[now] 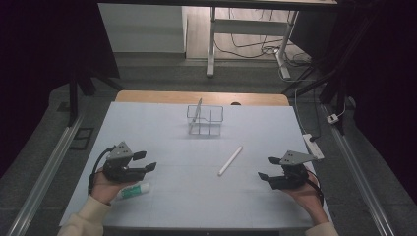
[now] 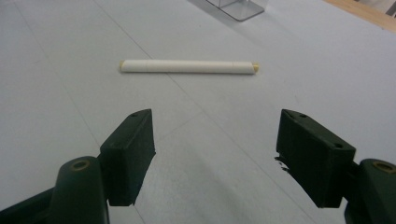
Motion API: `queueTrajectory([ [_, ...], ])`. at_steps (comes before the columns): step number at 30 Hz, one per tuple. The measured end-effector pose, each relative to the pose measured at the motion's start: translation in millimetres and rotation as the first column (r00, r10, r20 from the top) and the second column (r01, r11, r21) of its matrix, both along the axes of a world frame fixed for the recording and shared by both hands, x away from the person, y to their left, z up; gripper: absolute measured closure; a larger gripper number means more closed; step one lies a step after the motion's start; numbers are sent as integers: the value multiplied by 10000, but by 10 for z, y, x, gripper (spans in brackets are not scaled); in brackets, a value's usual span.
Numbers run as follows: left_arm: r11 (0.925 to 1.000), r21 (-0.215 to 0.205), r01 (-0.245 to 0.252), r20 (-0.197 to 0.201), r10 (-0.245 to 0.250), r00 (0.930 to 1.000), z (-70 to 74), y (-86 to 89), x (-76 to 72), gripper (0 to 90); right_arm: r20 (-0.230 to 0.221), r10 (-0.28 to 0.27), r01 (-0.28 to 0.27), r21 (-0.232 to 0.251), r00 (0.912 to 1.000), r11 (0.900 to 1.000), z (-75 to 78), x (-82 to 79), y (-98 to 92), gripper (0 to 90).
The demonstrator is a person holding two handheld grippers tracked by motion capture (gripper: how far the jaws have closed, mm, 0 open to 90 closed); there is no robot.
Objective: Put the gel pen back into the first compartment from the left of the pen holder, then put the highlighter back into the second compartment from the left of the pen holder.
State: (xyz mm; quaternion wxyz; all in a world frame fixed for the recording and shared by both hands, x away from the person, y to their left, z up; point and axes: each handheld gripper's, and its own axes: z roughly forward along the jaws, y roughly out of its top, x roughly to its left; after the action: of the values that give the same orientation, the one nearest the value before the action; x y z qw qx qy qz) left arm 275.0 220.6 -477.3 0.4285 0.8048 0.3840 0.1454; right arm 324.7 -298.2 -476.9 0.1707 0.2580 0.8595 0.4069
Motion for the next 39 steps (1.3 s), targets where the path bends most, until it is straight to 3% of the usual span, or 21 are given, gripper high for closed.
queueTrajectory([
  [8,9999,125,18,-31,-18,10000,-72,37,-140,383,-242,805,-809,-195,9965,9965,161,86,113,268],
  [18,10000,-34,-59,-49,59,10000,-88,132,-214,370,-87,1602,-1603,-847,9871,9834,203,205,304,244],
  [22,10000,-43,-14,-57,14,10000,-94,127,-208,367,-353,1731,-1758,-959,9843,9797,206,277,373,246],
  [23,10000,-38,-5,-58,4,10000,-95,123,-206,367,-466,1862,-1899,-927,9814,9774,200,292,381,249],
  [24,10000,-48,-11,-53,11,10000,-97,121,-205,368,-805,2122,-2219,-1408,9739,9649,201,325,424,298],
  [25,10000,-44,18,-54,-18,10000,-100,121,-206,370,-965,2255,-2377,-1431,9695,9607,199,334,448,297],
  [28,10000,-52,7,-66,-7,10000,-114,128,-207,373,-1105,2490,-2636,-1464,9622,9535,203,351,502,288],
  [30,10000,-77,-18,-106,17,9999,-124,133,-201,373,-921,2789,-2918,-1879,9559,9379,212,346,605,279],
  [33,10000,-69,-14,-128,13,9999,-135,132,-197,373,-850,2898,-3012,-1976,9533,9329,218,358,655,289],
  [39,10000,-72,-5,-83,5,10000,-141,145,-196,373,-1140,3115,-3282,-1854,9434,9262,196,407,707,284],
])
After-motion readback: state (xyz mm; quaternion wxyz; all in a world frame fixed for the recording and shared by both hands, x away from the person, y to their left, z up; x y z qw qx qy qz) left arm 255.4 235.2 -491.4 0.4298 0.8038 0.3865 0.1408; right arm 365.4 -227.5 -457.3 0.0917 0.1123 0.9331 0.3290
